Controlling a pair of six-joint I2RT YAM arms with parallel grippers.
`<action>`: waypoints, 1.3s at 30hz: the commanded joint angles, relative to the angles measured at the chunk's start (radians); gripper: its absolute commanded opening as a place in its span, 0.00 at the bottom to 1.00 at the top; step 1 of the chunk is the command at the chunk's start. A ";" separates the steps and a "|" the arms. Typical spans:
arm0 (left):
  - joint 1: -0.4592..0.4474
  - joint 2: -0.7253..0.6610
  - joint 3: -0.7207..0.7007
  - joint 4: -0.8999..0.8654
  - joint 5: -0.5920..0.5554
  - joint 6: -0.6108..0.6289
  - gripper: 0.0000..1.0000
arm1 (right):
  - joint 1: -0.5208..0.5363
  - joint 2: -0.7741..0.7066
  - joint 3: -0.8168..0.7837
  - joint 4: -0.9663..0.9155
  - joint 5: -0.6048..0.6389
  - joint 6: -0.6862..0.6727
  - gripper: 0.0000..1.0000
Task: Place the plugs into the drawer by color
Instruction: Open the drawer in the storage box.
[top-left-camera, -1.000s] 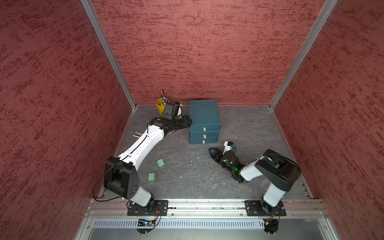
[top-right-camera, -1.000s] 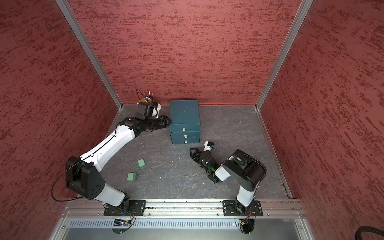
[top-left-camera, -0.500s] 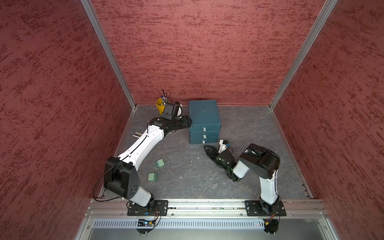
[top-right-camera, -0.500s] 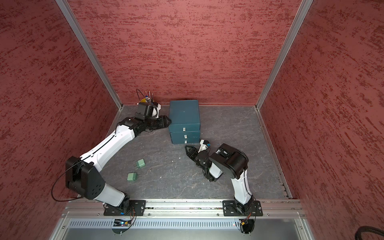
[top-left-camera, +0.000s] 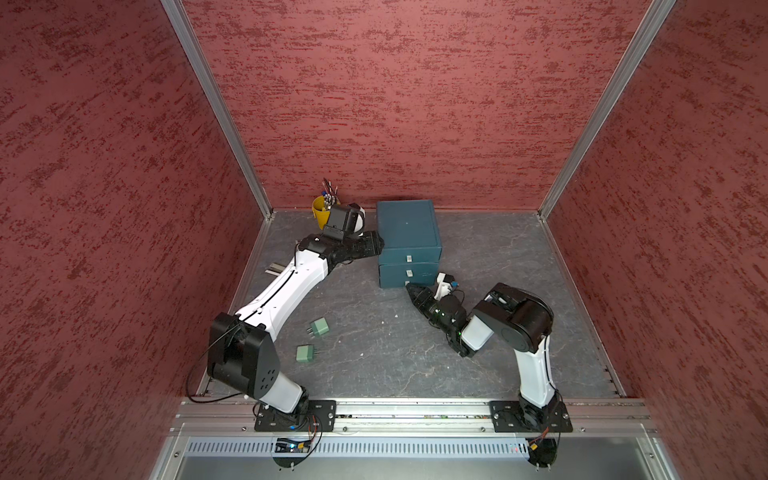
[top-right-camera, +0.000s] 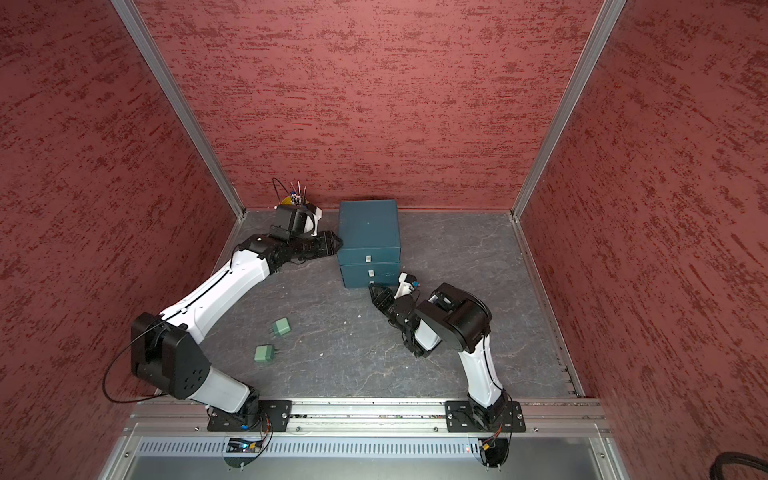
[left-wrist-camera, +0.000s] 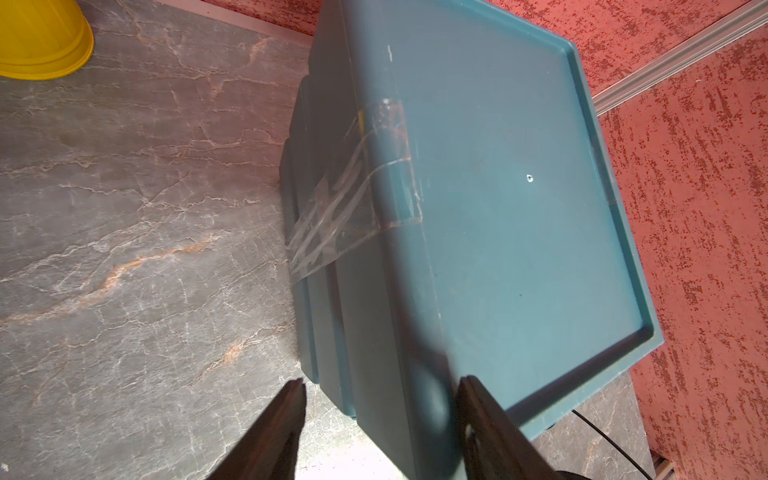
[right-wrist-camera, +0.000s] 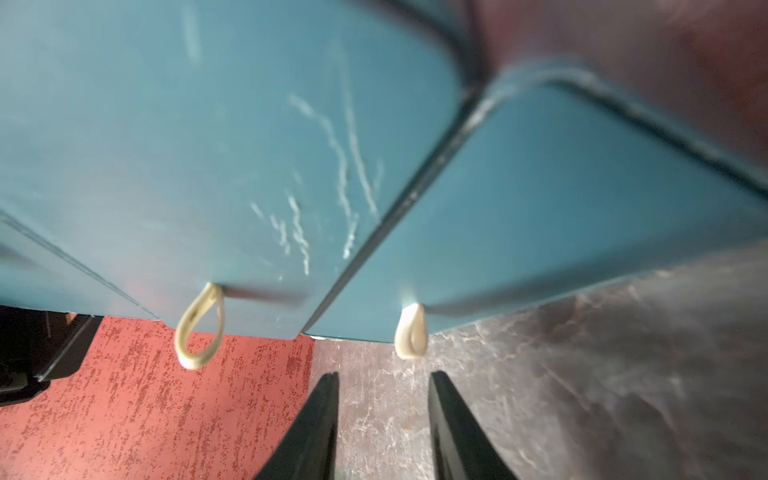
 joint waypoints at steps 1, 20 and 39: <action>0.016 -0.008 -0.009 -0.054 -0.030 0.028 0.61 | -0.009 0.016 0.020 -0.014 0.004 0.000 0.36; 0.016 -0.010 -0.018 -0.043 -0.029 0.030 0.61 | -0.013 0.042 0.025 -0.027 0.001 0.006 0.31; 0.017 -0.015 -0.030 -0.035 -0.025 0.030 0.61 | -0.012 0.019 0.060 -0.120 0.026 0.001 0.32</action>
